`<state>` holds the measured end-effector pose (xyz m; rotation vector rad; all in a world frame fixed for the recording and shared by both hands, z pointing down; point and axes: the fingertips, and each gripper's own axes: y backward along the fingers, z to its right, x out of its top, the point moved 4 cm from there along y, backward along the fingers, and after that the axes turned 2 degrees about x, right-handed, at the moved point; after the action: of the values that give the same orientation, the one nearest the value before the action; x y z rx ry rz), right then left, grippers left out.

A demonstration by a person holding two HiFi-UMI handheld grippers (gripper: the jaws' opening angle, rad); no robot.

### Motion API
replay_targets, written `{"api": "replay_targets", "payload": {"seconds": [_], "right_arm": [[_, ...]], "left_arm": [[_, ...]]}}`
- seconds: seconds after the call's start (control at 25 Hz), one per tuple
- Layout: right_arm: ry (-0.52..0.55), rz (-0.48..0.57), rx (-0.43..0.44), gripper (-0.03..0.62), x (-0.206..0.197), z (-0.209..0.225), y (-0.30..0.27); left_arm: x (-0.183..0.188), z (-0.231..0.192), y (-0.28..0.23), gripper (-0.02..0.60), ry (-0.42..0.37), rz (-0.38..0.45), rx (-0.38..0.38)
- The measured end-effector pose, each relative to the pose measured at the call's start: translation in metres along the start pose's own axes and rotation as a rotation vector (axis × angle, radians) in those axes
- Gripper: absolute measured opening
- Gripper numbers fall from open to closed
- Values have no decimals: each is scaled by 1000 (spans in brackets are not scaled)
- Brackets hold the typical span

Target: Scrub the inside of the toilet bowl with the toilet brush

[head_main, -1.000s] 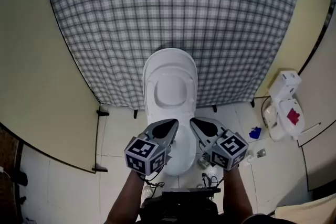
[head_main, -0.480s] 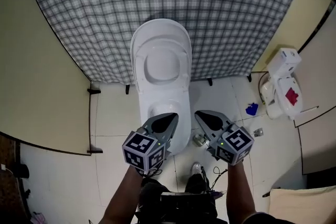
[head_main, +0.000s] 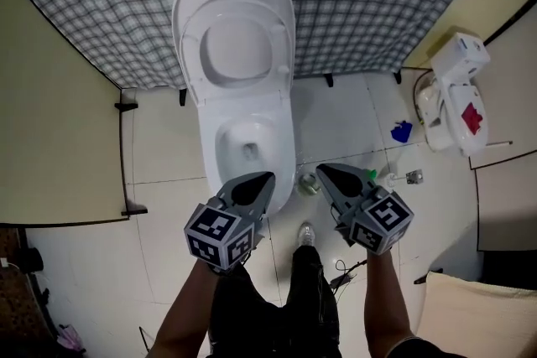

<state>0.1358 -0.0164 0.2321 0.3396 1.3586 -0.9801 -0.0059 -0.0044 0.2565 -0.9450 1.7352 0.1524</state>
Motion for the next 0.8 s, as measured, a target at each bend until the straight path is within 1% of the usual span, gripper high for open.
{"api": "replay_targets", "payload": {"seconds": [0.08, 0.16, 0.2, 0.36, 0.52, 0.64, 0.72, 0.76, 0.8], "right_arm": [[1, -37, -22, 27, -27, 11, -5], [-1, -85, -35, 5, -54, 20, -8], [-2, -108, -41, 5, -68, 26, -9], [15, -211, -95, 6, -129, 56, -11], [-34, -318, -136, 29, -198, 84, -6], [-36, -376, -168, 31, -234, 105, -3], [-43, -390, -176, 31, -253, 117, -2], [-65, -387, -172, 39, -262, 121, -2], [-91, -385, -168, 133, -271, 127, -2]], "left_arm": [[-21, -6, -8, 6, 19, -8, -4], [-44, -9, -17, 6, 36, -24, -3], [-55, -11, -24, 5, 42, -34, -1], [-101, -18, -53, 6, 42, -86, -7], [-151, -23, -83, 6, 56, -130, -17], [-182, -30, -107, 6, 82, -158, -14], [-200, -32, -118, 6, 98, -175, -14], [-207, -32, -122, 6, 100, -182, -15], [-214, -32, -125, 6, 98, -186, -15]]}}
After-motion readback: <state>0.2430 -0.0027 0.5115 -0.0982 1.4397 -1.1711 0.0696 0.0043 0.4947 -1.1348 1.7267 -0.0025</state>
